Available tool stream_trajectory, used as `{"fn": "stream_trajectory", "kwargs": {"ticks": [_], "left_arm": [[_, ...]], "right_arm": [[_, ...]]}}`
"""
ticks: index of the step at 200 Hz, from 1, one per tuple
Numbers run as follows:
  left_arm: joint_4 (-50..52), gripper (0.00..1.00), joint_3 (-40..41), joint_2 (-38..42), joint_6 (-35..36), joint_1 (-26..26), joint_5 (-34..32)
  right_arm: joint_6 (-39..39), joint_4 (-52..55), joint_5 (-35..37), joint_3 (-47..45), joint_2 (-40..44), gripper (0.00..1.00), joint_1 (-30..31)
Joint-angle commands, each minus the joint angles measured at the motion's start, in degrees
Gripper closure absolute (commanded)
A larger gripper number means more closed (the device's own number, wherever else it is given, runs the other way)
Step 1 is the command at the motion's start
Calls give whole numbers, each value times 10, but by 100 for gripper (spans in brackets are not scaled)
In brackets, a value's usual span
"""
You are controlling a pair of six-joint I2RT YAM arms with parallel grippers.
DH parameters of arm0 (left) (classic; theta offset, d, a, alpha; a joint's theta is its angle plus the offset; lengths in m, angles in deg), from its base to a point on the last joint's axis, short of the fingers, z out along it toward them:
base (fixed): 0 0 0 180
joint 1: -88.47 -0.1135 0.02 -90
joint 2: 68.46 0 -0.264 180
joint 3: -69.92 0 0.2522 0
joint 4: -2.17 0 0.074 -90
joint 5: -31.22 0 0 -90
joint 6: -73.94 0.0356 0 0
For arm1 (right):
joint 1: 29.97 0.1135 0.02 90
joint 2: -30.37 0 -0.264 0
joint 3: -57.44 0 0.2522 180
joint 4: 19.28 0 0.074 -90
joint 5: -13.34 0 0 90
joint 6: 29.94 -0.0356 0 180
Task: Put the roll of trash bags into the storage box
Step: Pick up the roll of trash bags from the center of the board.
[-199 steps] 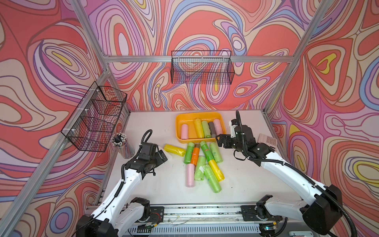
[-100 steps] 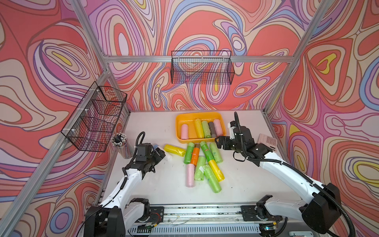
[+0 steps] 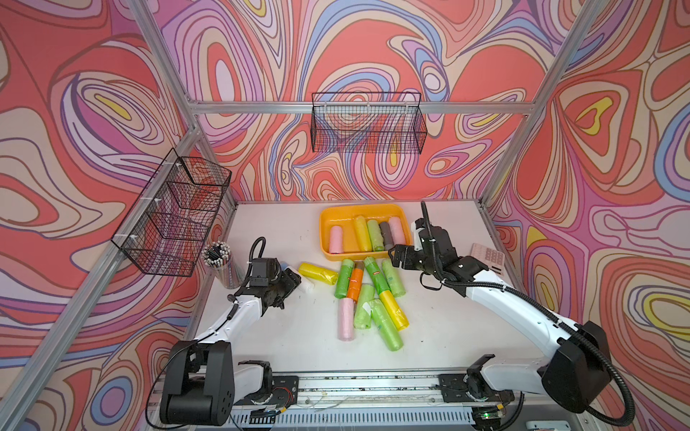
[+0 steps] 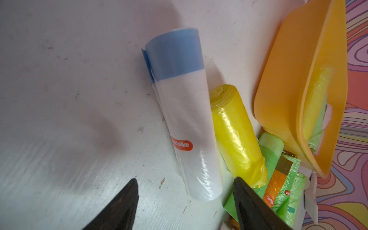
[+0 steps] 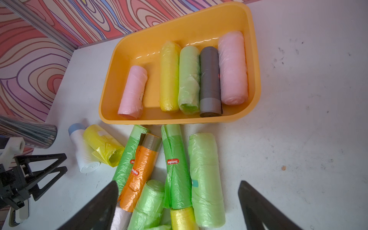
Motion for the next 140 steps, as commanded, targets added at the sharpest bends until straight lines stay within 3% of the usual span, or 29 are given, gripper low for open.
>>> {"fn": "stream_trajectory", "kwargs": {"ticks": [1, 55, 140], "left_arm": [[-22, 29, -18, -7, 14, -3, 3], [-30, 39, -18, -25, 24, -3, -13], [-63, 43, -21, -86, 41, -3, -12]], "right_arm": [[-9, -8, -4, 10, -8, 4, 0], [-14, -5, 2, 2, -7, 4, 0], [-18, -10, -1, 7, -15, 4, 1]]}}
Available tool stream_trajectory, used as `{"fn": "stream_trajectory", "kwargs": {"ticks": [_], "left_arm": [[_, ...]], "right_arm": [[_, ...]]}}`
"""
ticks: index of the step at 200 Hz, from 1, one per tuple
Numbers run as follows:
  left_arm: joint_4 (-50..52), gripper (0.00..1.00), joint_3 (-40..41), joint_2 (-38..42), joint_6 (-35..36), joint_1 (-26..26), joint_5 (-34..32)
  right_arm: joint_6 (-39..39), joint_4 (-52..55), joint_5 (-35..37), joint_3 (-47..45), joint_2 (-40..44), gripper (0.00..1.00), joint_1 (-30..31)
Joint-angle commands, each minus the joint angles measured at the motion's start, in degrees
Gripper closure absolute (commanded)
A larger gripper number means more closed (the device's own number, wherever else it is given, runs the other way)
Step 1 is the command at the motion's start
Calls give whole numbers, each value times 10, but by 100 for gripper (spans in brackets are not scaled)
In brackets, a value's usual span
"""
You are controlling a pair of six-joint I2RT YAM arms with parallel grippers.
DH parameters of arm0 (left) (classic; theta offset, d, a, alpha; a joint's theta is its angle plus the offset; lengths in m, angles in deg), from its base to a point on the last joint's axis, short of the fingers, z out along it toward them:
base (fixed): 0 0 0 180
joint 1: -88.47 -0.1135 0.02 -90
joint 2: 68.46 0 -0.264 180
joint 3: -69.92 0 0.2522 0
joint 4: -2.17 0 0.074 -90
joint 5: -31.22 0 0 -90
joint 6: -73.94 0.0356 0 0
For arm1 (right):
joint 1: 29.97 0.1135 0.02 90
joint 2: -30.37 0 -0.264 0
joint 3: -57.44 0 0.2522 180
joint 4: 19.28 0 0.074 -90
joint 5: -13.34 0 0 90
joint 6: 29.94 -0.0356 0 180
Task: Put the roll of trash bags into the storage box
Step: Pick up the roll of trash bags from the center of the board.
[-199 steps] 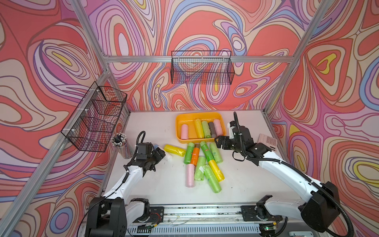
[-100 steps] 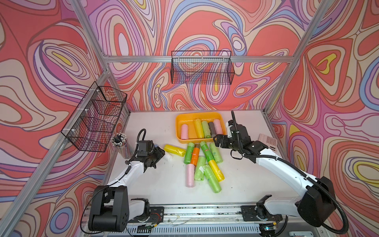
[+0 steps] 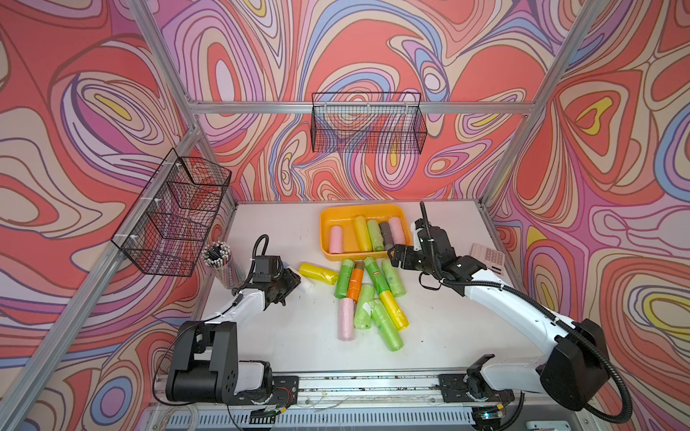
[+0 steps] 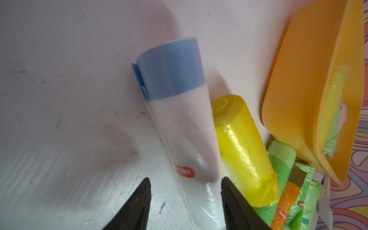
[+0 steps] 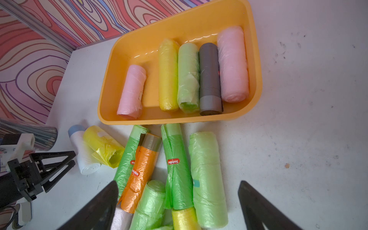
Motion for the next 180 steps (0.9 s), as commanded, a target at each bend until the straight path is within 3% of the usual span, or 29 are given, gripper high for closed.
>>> {"fn": "stream_trajectory", "kwargs": {"ticks": [1, 83, 102, 141, 180], "left_arm": [[-19, 43, -12, -17, 14, -3, -8], [-70, 48, -28, -131, 30, -2, 19], [-71, 56, -33, -142, 33, -2, 21], [-53, 71, -45, -138, 45, -2, 16], [-15, 78, -50, -76, 55, -2, 16]], "right_arm": [[-5, -8, 0, 7, -5, 4, 0], [-13, -1, -1, 8, -9, 4, 0], [-14, 4, 2, 12, -8, 4, 0], [-19, 5, 3, 11, -10, 4, 0], [-32, -1, -22, 6, -12, 4, 0]]}}
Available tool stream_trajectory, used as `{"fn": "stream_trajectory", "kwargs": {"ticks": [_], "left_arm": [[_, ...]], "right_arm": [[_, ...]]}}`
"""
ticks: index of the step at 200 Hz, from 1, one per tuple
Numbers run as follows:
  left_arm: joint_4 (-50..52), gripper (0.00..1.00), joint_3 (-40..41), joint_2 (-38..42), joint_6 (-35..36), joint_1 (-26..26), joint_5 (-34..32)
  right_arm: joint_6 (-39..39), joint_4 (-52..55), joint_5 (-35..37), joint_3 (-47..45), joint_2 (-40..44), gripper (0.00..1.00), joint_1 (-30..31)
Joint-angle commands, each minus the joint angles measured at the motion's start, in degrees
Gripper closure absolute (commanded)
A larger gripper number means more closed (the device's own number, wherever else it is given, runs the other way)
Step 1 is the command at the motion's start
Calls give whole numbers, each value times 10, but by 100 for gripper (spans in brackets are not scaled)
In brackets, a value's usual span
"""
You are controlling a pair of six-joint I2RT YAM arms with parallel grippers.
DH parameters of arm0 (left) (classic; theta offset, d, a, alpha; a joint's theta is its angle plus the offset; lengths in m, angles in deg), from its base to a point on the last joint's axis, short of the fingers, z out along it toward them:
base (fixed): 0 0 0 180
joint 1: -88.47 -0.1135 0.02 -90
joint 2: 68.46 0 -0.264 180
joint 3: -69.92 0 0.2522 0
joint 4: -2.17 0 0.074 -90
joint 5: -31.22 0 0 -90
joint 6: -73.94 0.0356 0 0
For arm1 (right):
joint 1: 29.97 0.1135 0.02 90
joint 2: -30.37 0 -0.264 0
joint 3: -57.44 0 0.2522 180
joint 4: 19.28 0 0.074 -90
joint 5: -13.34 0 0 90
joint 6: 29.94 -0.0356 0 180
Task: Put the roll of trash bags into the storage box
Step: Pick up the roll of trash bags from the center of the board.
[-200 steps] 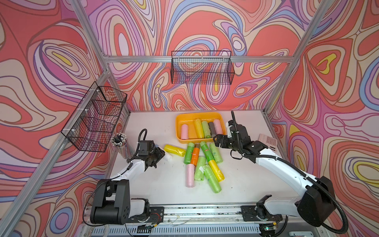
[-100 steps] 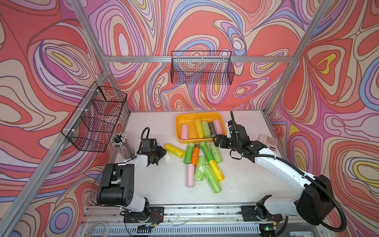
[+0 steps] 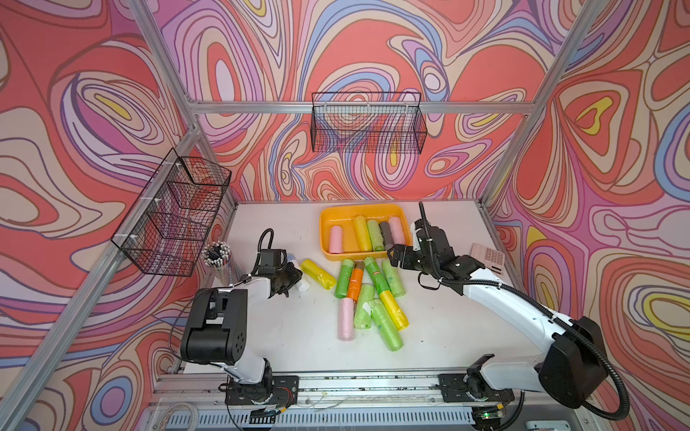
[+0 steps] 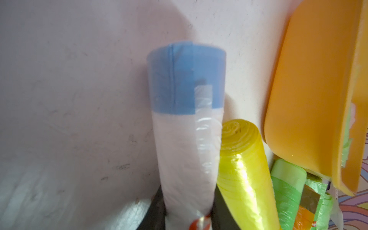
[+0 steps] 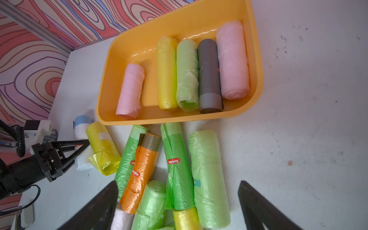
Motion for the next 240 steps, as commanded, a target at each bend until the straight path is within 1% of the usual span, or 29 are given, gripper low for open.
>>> {"fn": "stream_trajectory", "kwargs": {"ticks": [1, 60, 96, 118, 144, 155, 186, 219, 240], "left_arm": [[64, 78, -4, 45, 15, -1, -10], [172, 79, -27, 213, 46, 11, -21], [238, 79, -58, 268, 55, 41, -36], [273, 80, -92, 283, 60, 65, -50], [295, 82, -118, 297, 60, 95, -70], [305, 83, -129, 298, 60, 106, -77], [322, 84, -155, 281, 55, 142, -106], [328, 84, -184, 248, 49, 175, -130], [330, 86, -206, 224, 45, 198, -148]], "right_arm": [[-16, 0, -18, 6, -5, 4, 0], [-63, -47, -87, -20, 5, 4, 0], [-96, -105, -117, -59, 25, 4, 0], [-102, -132, -123, -78, 37, 4, 0], [-87, -133, -89, -86, 45, 4, 0], [-83, -146, -89, -93, 46, 4, 0], [-71, -174, -100, -105, 39, 4, 1], [-51, -174, -90, -113, 33, 4, 0], [-36, -163, -84, -114, 33, 4, 0]]}}
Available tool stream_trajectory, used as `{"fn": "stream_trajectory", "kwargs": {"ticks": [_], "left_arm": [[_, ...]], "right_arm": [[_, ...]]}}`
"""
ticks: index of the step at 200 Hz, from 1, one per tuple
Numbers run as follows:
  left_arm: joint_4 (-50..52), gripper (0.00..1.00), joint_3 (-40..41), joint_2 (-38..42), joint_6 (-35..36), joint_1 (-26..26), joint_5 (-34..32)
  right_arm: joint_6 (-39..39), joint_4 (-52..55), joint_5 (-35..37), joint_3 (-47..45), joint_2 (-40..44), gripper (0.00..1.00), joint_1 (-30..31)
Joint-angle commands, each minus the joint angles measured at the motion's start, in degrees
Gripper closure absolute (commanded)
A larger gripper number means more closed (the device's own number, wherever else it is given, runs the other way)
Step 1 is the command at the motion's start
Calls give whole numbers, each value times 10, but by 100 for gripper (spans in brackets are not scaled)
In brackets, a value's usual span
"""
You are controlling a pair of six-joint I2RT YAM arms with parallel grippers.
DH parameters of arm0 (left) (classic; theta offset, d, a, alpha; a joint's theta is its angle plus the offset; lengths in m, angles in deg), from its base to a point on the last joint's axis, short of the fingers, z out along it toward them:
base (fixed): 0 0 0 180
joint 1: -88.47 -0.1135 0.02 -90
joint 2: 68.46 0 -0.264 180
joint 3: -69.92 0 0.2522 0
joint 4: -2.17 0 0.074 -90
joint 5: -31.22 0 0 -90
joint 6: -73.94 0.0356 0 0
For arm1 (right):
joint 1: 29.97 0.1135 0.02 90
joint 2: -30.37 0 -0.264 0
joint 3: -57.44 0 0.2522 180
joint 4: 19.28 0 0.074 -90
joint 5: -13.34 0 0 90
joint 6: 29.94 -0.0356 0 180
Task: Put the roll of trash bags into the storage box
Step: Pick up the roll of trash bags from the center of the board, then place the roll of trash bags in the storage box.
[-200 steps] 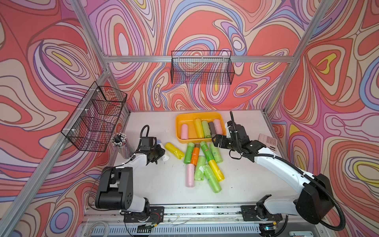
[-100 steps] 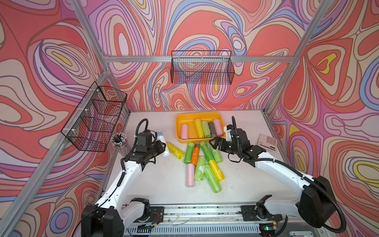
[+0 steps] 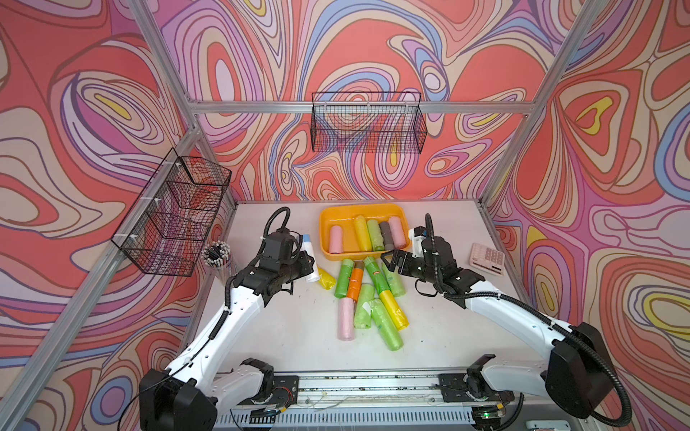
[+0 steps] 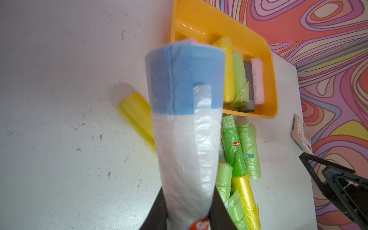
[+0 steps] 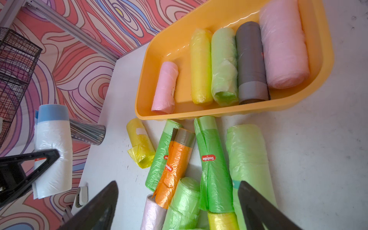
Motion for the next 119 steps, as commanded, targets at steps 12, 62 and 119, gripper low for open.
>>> {"fn": "stream_trajectory", "kwargs": {"ticks": [12, 62, 119], "left_arm": [[13, 87, -52, -37, -4, 35, -49], [36, 88, -130, -115, 1, 81, -84], [21, 90, -186, -192, -16, 115, -115]], "right_arm": [[35, 12, 28, -5, -2, 4, 0], [72, 41, 48, -14, 20, 4, 0], [86, 52, 41, -13, 26, 3, 0]]}}
